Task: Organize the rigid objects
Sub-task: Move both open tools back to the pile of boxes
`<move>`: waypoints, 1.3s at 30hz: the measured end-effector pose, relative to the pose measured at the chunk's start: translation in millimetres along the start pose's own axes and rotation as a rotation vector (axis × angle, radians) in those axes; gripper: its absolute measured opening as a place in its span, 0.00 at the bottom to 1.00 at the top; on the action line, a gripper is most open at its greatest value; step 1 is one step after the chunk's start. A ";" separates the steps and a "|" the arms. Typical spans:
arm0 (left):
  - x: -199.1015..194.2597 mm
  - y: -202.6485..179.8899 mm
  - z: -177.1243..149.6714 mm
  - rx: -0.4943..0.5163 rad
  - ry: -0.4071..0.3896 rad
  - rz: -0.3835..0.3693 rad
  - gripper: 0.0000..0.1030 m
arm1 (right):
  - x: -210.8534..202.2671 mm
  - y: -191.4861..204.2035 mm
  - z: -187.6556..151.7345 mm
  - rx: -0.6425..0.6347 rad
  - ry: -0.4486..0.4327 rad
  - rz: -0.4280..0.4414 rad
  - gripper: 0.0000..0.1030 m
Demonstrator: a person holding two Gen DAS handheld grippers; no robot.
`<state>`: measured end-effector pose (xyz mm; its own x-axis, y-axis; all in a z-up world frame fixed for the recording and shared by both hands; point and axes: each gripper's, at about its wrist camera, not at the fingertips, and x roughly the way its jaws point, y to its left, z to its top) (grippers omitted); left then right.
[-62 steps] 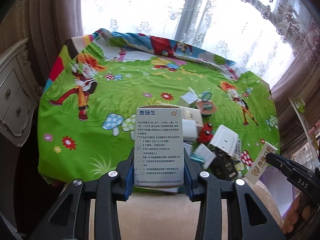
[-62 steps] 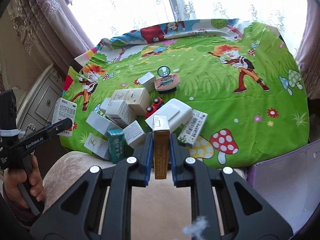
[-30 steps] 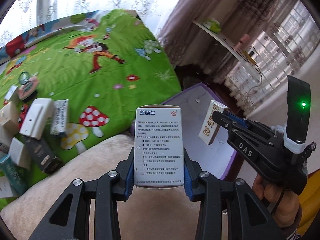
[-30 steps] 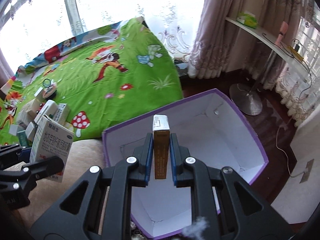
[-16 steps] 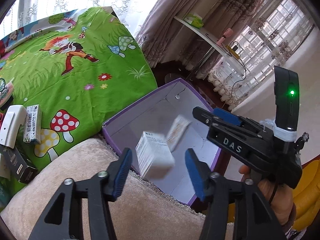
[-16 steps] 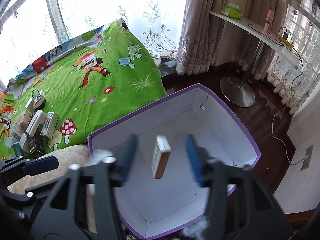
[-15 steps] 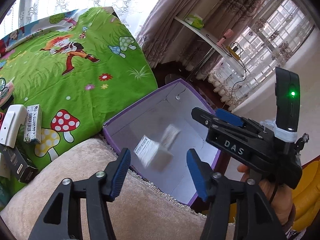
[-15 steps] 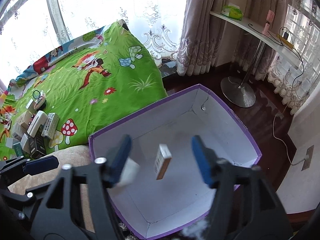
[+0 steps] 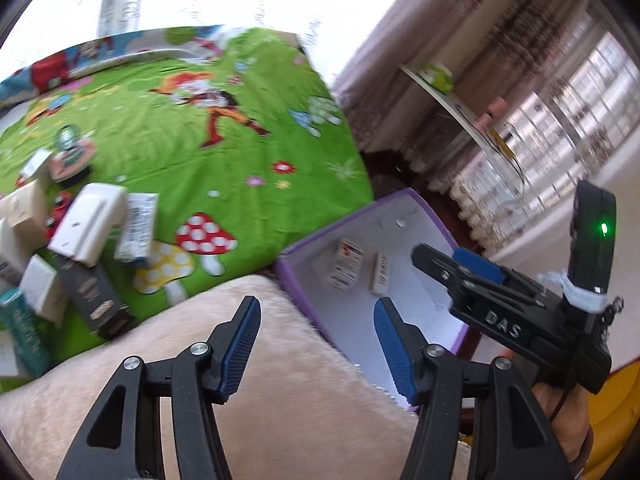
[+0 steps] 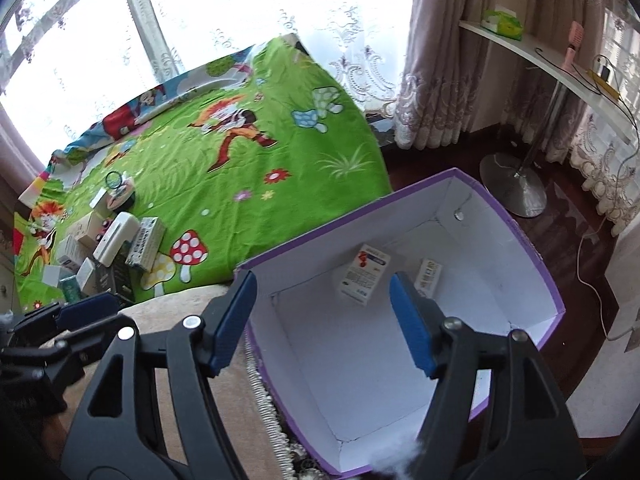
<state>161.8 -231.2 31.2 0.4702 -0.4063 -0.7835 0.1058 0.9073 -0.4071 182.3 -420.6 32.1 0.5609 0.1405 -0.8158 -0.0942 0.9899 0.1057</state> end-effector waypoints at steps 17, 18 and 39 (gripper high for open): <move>-56.6 89.4 -10.9 -0.204 -0.091 0.089 0.58 | 0.1 65.4 3.8 -0.121 0.036 0.094 0.72; -60.6 96.0 -13.1 -0.214 -0.094 0.097 0.58 | 0.5 69.9 3.8 -0.130 0.039 0.098 0.72; -110.9 204.8 -52.8 -0.373 -0.086 0.243 0.58 | 21.3 156.2 -1.4 -0.320 0.119 0.197 0.73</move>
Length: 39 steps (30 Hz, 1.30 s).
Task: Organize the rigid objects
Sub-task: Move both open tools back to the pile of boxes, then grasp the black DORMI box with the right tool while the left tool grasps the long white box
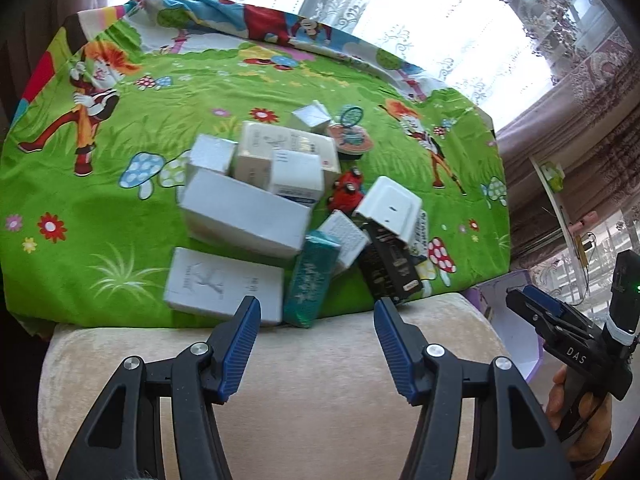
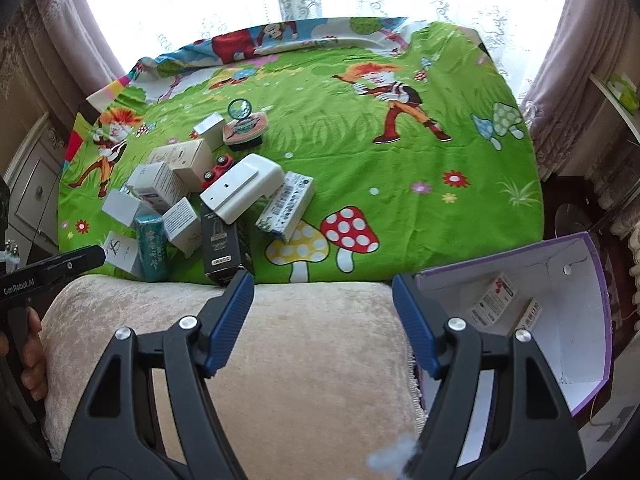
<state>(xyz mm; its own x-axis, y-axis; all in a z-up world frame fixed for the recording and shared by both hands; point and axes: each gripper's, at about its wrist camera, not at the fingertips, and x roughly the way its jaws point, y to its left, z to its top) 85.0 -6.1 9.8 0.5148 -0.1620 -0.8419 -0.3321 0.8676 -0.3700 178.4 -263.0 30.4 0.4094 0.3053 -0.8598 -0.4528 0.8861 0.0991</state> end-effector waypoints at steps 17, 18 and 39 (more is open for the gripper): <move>7.8 38.3 21.3 0.017 0.004 0.094 0.82 | 49.7 49.7 15.3 -0.114 0.126 0.082 0.73; 9.6 36.0 23.9 0.033 0.004 0.093 0.83 | 52.7 53.0 16.5 -0.123 0.131 0.084 0.73; 50.5 14.9 58.2 0.160 0.056 0.163 0.92 | 116.5 93.2 32.5 -0.229 0.260 0.106 0.73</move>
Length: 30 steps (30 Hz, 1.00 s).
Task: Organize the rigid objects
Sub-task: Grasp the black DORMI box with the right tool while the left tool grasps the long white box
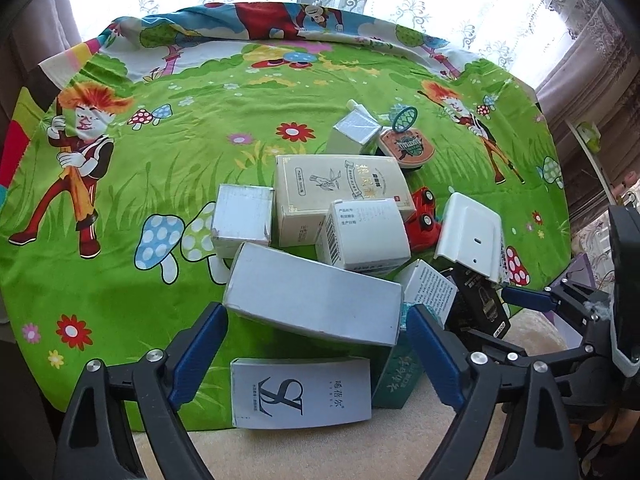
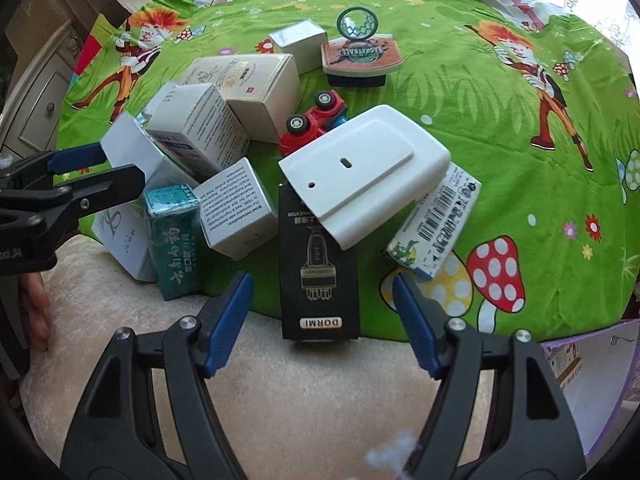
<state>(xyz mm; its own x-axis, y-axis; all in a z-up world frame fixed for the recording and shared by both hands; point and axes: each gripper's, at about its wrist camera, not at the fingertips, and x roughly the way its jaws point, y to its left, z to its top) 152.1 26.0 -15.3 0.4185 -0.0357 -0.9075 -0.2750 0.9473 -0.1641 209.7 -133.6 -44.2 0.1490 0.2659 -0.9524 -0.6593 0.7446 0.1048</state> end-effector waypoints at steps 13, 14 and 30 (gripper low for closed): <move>5.0 -4.7 4.4 0.105 0.012 0.040 1.00 | 4.3 8.0 0.2 -0.048 -0.010 0.004 0.42; 7.5 -2.5 5.2 0.095 0.014 0.045 1.00 | 1.6 10.0 -1.9 -0.057 -0.020 -0.005 0.42; -26.7 13.4 -10.7 -0.014 -0.077 0.070 0.91 | -45.9 14.0 -26.5 -0.068 -0.135 0.024 0.42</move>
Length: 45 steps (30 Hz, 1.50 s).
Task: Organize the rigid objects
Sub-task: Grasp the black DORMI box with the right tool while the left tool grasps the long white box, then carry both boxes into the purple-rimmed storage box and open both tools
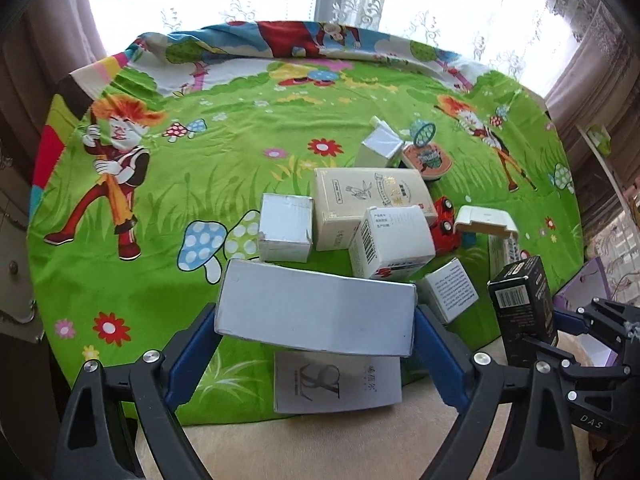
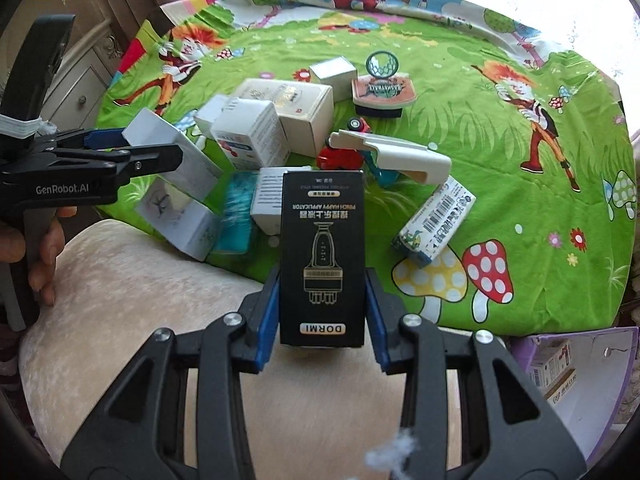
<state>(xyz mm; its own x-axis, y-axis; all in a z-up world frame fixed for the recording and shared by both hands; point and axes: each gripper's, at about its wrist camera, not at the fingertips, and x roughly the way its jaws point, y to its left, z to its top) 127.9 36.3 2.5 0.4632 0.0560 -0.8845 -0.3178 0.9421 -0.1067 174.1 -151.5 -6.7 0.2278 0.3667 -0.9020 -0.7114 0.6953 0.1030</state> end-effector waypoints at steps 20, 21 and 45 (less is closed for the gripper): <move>-48.8 -73.5 -18.0 0.043 -0.111 -0.180 0.91 | -60.3 -40.3 -42.9 0.148 -0.125 -0.043 0.42; -49.4 -78.3 -18.4 0.051 -0.110 -0.187 0.91 | -62.4 -43.4 -45.4 0.157 -0.129 -0.050 0.42; -44.3 -201.0 -27.0 0.278 -0.044 -0.311 0.91 | -111.3 -141.4 -106.9 0.403 -0.187 -0.189 0.42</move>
<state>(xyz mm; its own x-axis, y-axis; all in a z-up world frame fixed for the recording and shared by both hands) 149.0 -164.5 51.0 0.5382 -0.2371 -0.8088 0.0757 0.9693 -0.2338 178.2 -356.8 34.3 0.4698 0.2903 -0.8337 -0.3406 0.9309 0.1322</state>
